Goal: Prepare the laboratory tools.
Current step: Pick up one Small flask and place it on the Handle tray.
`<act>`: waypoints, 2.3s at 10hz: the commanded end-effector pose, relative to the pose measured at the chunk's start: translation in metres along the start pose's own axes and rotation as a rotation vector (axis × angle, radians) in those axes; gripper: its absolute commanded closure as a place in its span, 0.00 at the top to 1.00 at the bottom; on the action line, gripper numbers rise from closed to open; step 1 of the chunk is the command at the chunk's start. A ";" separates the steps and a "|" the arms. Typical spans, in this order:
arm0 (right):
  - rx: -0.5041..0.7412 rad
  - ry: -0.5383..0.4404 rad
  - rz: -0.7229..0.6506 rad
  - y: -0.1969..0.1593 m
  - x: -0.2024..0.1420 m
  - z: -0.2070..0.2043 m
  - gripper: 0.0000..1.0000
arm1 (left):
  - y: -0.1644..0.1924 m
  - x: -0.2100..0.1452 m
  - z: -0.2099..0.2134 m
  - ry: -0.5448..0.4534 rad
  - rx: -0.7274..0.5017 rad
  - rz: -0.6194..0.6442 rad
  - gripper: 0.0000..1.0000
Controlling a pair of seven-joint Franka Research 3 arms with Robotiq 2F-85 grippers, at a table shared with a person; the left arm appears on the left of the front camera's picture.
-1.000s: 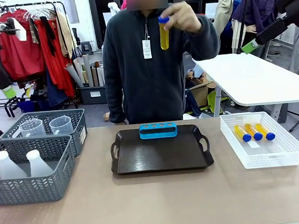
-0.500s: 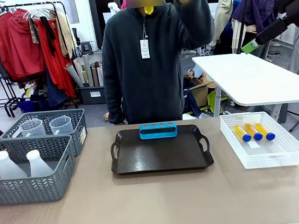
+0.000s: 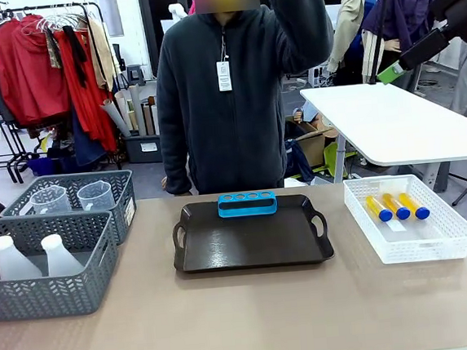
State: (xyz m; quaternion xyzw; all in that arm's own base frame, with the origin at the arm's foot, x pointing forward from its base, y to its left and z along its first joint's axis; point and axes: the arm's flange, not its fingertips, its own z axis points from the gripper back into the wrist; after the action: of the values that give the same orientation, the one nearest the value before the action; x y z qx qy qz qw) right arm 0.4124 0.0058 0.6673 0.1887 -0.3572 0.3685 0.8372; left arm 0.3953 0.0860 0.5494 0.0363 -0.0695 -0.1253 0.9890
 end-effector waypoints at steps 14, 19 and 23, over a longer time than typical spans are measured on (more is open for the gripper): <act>0.016 -0.022 0.002 0.000 0.002 0.001 1.00 | 0.005 0.028 -0.082 0.107 -0.130 0.164 1.00; 0.016 -0.022 0.002 0.000 0.002 0.001 1.00 | 0.002 0.042 -0.116 0.145 -0.085 0.197 1.00; 0.016 -0.022 0.002 0.000 0.002 0.001 1.00 | 0.012 0.036 -0.132 0.108 -0.082 0.247 1.00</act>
State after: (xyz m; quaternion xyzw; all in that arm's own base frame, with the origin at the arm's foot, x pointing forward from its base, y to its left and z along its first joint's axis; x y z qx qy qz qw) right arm 0.4124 0.0058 0.6674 0.1887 -0.3571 0.3686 0.8373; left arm 0.4567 0.0941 0.4287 -0.0127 0.0016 -0.0208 0.9997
